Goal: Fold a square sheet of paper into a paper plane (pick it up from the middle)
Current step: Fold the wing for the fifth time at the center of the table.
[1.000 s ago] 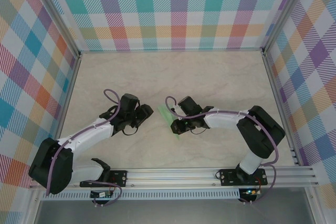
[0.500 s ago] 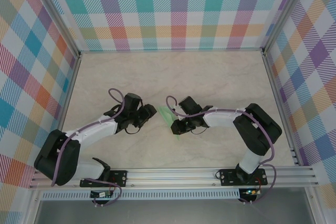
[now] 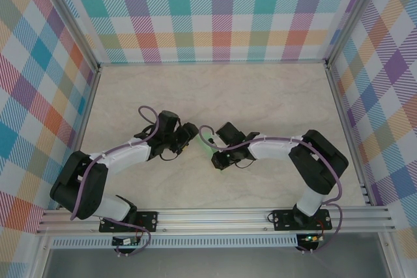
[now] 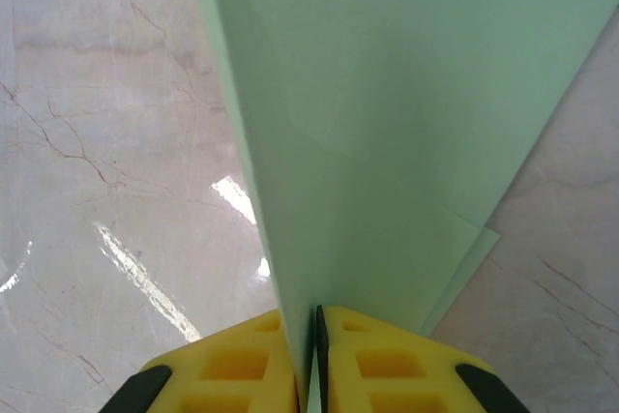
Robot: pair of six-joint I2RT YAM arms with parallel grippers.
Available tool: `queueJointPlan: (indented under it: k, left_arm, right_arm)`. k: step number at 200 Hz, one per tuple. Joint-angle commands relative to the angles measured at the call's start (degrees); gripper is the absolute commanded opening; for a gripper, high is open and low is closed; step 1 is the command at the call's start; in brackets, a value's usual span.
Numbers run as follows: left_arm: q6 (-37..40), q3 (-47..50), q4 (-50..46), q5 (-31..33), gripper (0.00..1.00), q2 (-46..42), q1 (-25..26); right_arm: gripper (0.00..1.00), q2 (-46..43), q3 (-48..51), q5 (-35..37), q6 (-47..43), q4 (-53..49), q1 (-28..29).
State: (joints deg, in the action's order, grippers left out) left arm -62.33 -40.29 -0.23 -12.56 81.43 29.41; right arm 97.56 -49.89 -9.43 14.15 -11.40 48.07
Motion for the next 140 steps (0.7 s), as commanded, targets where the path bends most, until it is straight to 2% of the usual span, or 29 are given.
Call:
queueJointPlan:
  k: [1, 98, 114, 140]
  left_arm:
    - [-1.0, -0.4, -0.3, 0.5, 0.7, -0.7, -0.8]
    - [-1.9, -3.4, 0.9, -3.7, 0.73, 6.2, -0.8]
    - [-1.8, -3.7, 0.7, -4.4, 0.71, 7.7, -0.8]
    - [-2.2, -3.8, 0.9, -4.5, 0.57, 9.8, -0.8]
  right_arm:
    - [0.14, -0.9, -1.1, 2.5, -2.2, -1.4, 0.7]
    - [0.15, -0.7, -0.8, 3.9, -3.3, -1.3, 1.6]
    - [0.15, -0.8, -0.8, 3.8, -3.0, -1.2, 1.6]
    - [0.16, -1.1, -0.9, 4.0, -3.2, -1.1, 1.7]
